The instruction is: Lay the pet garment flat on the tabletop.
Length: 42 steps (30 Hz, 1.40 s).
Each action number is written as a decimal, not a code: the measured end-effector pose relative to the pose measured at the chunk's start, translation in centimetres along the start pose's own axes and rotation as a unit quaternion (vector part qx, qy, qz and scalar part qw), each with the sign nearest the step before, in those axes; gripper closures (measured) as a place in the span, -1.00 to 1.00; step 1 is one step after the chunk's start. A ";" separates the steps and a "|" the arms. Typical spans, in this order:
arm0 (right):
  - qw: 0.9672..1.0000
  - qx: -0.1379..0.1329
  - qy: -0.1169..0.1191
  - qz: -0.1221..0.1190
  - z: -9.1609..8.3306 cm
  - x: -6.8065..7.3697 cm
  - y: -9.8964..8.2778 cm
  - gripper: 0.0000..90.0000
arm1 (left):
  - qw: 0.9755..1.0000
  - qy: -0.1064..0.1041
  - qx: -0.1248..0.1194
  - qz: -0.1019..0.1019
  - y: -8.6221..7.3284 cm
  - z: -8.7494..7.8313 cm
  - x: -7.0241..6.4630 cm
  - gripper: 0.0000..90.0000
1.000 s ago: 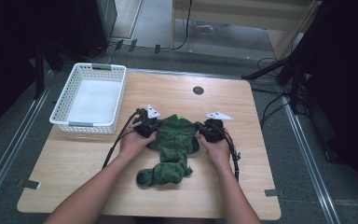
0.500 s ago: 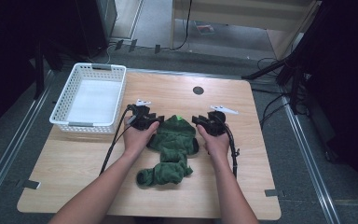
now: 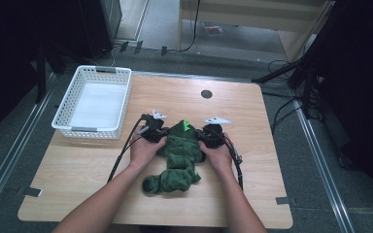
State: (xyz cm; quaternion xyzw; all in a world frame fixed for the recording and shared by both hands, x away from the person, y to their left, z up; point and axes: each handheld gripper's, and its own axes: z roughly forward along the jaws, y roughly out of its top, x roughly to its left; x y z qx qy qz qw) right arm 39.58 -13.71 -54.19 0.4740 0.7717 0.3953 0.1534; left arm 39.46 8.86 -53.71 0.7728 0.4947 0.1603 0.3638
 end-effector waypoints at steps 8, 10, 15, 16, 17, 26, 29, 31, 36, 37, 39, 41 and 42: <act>0.998 -0.070 0.000 -0.003 -0.7 -0.3 1.6 0.96 | 0.999 0.037 -0.024 0.008 1.2 -0.2 0.6 0.98; 0.999 -0.042 -0.010 0.005 0.0 -0.5 1.3 0.72 | 0.999 0.043 -0.016 -0.001 0.8 0.3 0.9 0.71; 0.996 -0.063 0.023 0.052 -2.2 -1.5 0.5 0.40 | 0.999 0.006 -0.046 -0.027 0.0 -2.0 1.6 0.06; 0.996 -0.072 0.033 0.048 -3.3 -1.4 0.1 0.40 | 0.998 0.002 -0.051 -0.031 -0.1 -2.5 1.6 0.05; 0.996 -0.075 0.036 0.044 -3.9 -1.2 -0.3 0.42 | 0.998 -0.009 -0.055 -0.037 -0.5 -3.3 1.7 0.05; 0.995 -0.040 0.082 0.050 -7.2 0.5 -4.3 0.49 | 0.997 -0.053 -0.006 -0.059 -3.8 -4.3 1.4 0.22; 0.991 -0.006 0.112 0.075 -5.9 0.9 -4.1 0.41 | 0.996 -0.066 -0.006 -0.053 -4.2 -4.3 0.8 0.51; 0.993 0.007 0.099 0.070 -5.2 1.3 -4.2 0.48 | 0.996 -0.079 -0.001 -0.050 -4.4 -4.3 0.6 0.68; 0.996 -0.006 0.069 0.050 -4.9 1.7 -4.3 0.92 | 0.995 -0.086 0.001 -0.046 -4.5 -4.6 0.9 0.92; 0.997 -0.016 0.057 0.043 -5.2 1.5 -4.2 0.93 | 0.996 -0.085 0.003 -0.041 -4.5 -4.7 1.0 0.92; 0.998 -0.023 0.040 0.037 -5.8 1.1 -4.1 0.94 | 0.996 -0.079 0.007 -0.037 -4.6 -4.7 1.2 0.93; 0.999 -0.013 0.033 0.040 -5.6 0.8 -4.5 0.95 | 0.997 -0.068 0.011 -0.028 -4.7 -4.5 1.3 0.93; 0.999 -0.005 0.031 0.038 -5.4 0.7 -4.9 0.94 | 0.998 -0.064 0.010 -0.026 -4.7 -4.4 1.2 0.93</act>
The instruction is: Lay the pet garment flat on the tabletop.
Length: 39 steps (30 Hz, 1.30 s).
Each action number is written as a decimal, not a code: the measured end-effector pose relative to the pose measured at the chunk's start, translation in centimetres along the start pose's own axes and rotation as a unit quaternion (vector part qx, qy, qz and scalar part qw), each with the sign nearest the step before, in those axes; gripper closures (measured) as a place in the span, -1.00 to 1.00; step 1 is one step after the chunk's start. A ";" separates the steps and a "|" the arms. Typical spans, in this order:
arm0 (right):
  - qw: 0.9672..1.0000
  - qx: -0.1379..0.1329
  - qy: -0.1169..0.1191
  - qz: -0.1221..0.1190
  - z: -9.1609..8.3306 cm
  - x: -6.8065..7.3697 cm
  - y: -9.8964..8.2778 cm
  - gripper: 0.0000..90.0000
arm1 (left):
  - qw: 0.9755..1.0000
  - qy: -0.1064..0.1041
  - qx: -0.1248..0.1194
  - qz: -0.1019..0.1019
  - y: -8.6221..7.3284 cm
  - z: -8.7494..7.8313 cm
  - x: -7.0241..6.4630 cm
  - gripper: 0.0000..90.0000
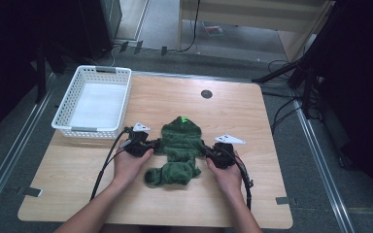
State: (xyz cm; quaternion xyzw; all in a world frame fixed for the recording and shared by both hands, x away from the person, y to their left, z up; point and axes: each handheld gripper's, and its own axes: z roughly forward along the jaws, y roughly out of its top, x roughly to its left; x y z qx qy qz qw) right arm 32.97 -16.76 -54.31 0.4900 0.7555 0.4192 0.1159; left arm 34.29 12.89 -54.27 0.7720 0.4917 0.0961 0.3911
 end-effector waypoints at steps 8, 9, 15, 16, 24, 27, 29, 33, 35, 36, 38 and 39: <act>0.998 -0.052 0.015 0.017 -1.4 0.2 1.0 0.53 | 0.998 0.011 -0.064 -0.020 0.7 -1.6 -0.3 0.36; 0.998 -0.066 0.016 0.014 -1.8 0.3 1.4 0.54 | 0.997 0.013 -0.079 -0.017 1.0 -2.0 -0.4 0.35; 0.998 -0.062 0.032 -0.005 0.3 1.8 2.9 0.67 | 0.999 -0.016 -0.049 0.017 1.5 -0.2 -2.2 0.61; 0.998 -0.046 0.029 -0.005 1.0 1.8 2.8 0.69 | 0.999 -0.007 -0.036 0.017 1.3 0.3 -2.0 0.66; 1.000 -0.010 -0.005 0.013 2.3 0.2 1.4 0.70 | 1.000 -0.008 -0.030 0.007 0.5 0.6 -0.8 0.62; 1.000 -0.026 0.015 0.010 1.3 0.7 1.5 0.46 | 0.998 -0.019 -0.065 0.013 0.5 -0.9 -1.1 0.31; 0.999 -0.035 0.025 0.000 0.2 1.6 1.4 0.41 | 0.997 -0.028 -0.076 0.011 0.2 -2.4 -1.2 0.24; 0.997 -0.043 0.052 -0.024 -2.1 4.0 0.9 0.33 | 0.996 -0.039 -0.081 0.011 -2.2 -5.3 -1.7 0.23; 0.996 -0.048 0.065 -0.042 -3.4 5.5 0.5 0.28 | 0.996 -0.045 -0.078 0.017 -3.8 -6.3 -2.1 0.23; 0.995 -0.051 0.077 -0.049 -4.0 6.4 0.3 0.24 | 0.996 -0.047 -0.077 0.016 -4.4 -6.6 -2.3 0.24; 0.993 -0.051 0.088 -0.057 -4.6 7.7 -0.1 0.20 | 0.996 -0.054 -0.070 0.020 -5.9 -7.1 -2.8 0.25; 0.993 -0.051 0.094 -0.058 -4.6 8.1 -0.2 0.18 | 0.996 -0.055 -0.067 0.025 -6.6 -7.2 -3.0 0.26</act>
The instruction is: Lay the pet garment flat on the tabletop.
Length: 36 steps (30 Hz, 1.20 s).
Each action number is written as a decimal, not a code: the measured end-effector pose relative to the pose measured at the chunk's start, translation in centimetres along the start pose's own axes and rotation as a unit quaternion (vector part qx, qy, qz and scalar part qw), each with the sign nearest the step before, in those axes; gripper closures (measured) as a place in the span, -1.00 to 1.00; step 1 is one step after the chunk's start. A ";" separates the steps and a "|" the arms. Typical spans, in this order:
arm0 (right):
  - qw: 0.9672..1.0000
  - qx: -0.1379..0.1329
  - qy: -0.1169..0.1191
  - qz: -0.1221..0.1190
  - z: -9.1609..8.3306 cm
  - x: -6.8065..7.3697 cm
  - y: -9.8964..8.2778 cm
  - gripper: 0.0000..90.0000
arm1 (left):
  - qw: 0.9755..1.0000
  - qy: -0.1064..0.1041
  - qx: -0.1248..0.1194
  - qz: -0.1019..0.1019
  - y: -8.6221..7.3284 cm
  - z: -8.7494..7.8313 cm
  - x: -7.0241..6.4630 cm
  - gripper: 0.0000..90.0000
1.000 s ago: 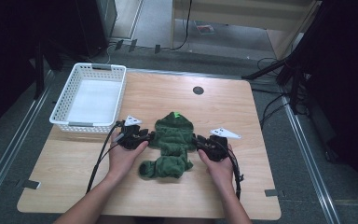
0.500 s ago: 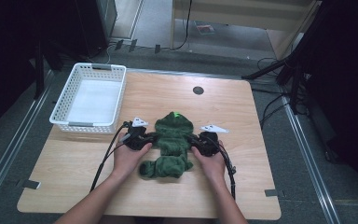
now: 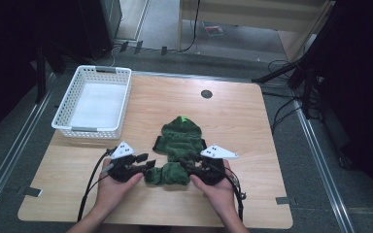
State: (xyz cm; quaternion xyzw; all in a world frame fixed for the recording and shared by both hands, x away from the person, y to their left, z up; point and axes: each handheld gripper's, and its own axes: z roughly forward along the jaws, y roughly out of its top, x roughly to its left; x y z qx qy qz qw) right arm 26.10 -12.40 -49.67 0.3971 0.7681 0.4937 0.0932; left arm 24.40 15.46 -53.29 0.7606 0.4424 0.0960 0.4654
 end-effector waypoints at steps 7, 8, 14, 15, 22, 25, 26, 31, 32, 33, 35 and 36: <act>0.999 0.039 0.011 -0.029 2.9 3.7 -1.5 -0.01 | 0.999 0.017 0.024 0.020 -2.1 0.7 -0.5 0.44; 0.998 0.045 0.006 -0.033 3.4 4.0 -1.8 -0.03 | 0.999 0.022 0.024 0.022 -2.2 0.8 -0.6 0.47; 0.996 0.041 -0.046 -0.064 3.9 4.2 -3.0 0.79 | 0.999 0.036 0.033 0.021 -2.2 0.8 -0.5 0.74; 0.996 0.033 -0.051 -0.061 3.5 4.0 -2.9 0.84 | 0.999 0.035 0.033 0.019 -2.2 0.9 -0.5 0.76; 0.995 -0.032 -0.096 0.012 -1.8 -0.1 -2.6 0.87 | 0.999 0.035 0.036 0.018 -2.2 0.9 -0.5 0.77; 0.990 -0.037 -0.128 0.040 -3.9 -2.5 -3.6 0.78 | 0.999 0.035 0.036 0.018 -2.2 0.9 -0.4 0.76; 0.987 -0.035 -0.146 0.050 -4.7 -3.4 -4.1 0.70 | 0.999 0.034 0.035 0.015 -2.2 0.9 -0.4 0.75; 0.976 -0.059 -0.181 0.101 -7.7 -5.9 -5.2 0.43 | 1.000 0.021 0.000 -0.009 -2.2 0.2 0.1 0.52; 0.975 -0.074 -0.183 0.104 -8.5 -6.2 -5.2 0.36 | 1.000 0.019 -0.006 -0.010 -2.1 0.1 0.2 0.43; 0.975 -0.080 -0.182 0.105 -8.9 -6.2 -5.1 0.34 | 1.000 0.018 -0.011 -0.011 -2.1 -0.1 0.2 0.38; 0.975 -0.094 -0.177 0.096 -9.3 -6.0 -4.9 0.29 | 0.999 0.019 -0.023 -0.012 -1.8 -0.4 0.0 0.31; 0.976 -0.099 -0.173 0.090 -9.3 -5.8 -4.7 0.27 | 0.999 0.018 -0.026 -0.009 -1.6 -0.5 -0.2 0.28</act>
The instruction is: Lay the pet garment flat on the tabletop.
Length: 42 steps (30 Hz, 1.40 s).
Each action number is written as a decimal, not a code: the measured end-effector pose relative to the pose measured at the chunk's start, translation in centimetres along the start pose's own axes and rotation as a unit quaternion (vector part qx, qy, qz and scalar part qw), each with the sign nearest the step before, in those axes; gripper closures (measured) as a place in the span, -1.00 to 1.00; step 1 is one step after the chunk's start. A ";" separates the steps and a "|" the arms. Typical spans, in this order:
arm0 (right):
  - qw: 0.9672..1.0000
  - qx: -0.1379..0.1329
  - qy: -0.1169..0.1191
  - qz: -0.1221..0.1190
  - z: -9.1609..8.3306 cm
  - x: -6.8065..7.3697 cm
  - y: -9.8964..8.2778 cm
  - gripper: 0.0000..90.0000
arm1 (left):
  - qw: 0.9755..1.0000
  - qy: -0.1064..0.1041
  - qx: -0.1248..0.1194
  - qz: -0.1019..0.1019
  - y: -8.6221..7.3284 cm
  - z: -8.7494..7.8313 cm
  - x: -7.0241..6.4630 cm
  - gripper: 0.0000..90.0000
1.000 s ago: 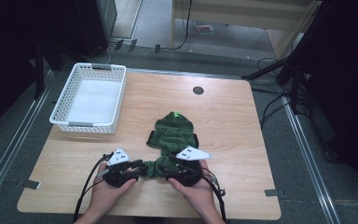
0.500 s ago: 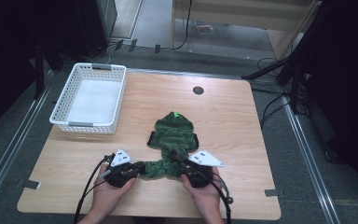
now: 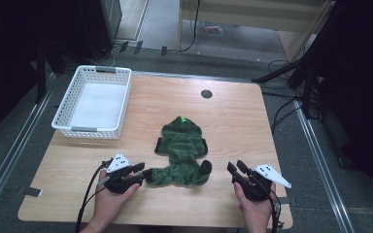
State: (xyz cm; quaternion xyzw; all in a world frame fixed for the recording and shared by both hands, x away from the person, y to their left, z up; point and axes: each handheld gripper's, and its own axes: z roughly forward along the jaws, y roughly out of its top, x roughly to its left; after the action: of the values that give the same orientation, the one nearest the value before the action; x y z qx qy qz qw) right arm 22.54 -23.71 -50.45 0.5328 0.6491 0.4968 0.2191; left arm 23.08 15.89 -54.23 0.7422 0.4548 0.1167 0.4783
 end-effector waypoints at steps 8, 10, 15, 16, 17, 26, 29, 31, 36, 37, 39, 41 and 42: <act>0.997 0.007 0.066 -0.042 2.7 5.1 0.9 -0.03 | 0.999 -0.015 0.022 0.030 0.0 1.3 -1.3 0.23; 0.996 0.029 0.061 -0.050 3.1 5.5 0.5 0.03 | 0.999 -0.014 0.031 0.032 -0.3 1.6 -1.3 0.25; 0.992 0.105 0.043 -0.046 3.6 4.0 -1.9 0.19 | 0.999 0.005 0.048 0.026 -0.4 1.6 -1.2 0.37; 0.991 0.116 0.037 -0.048 3.7 3.6 -2.3 0.19 | 0.998 0.006 0.050 0.027 -0.5 1.6 -1.2 0.40; 0.991 0.124 0.033 -0.045 3.6 3.1 -2.6 0.18 | 0.998 0.009 0.053 0.031 -0.5 1.5 -1.2 0.44; 0.988 0.138 0.010 -0.069 3.1 1.9 -4.0 0.11 | 0.998 0.011 0.054 0.018 -0.7 1.4 -0.8 0.62; 0.988 0.135 0.012 -0.072 3.1 1.9 -4.0 0.23 | 0.998 0.009 0.055 0.016 -0.7 1.4 -0.8 0.75; 0.988 0.135 0.012 -0.080 3.2 2.0 -4.1 0.35 | 0.998 0.003 0.056 0.015 -0.7 1.4 -0.7 0.83; 0.987 0.134 0.011 -0.089 3.0 1.9 -4.0 0.64 | 0.998 -0.002 0.061 0.030 -0.8 1.3 -0.9 0.98; 0.987 0.134 0.008 -0.085 2.9 1.8 -4.0 0.69 | 0.998 -0.002 0.062 0.034 -0.8 1.3 -1.0 0.98; 0.987 0.136 0.002 -0.085 2.7 1.5 -4.0 0.71 | 0.997 -0.006 0.063 0.034 -0.9 1.2 -0.9 0.99; 0.987 0.136 0.005 -0.082 2.7 1.3 -4.0 0.71 | 0.997 -0.012 0.063 0.033 -1.0 1.1 -0.8 0.98; 0.987 0.136 0.005 -0.082 2.8 1.2 -4.0 0.71 | 0.997 -0.016 0.063 0.033 -1.0 1.1 -0.8 0.98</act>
State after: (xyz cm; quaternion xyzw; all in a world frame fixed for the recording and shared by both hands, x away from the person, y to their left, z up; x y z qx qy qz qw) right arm 22.51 -21.21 -54.78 0.4999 0.7531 0.3875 0.1812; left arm 22.72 14.70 -55.37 0.7869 0.4290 0.0914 0.4340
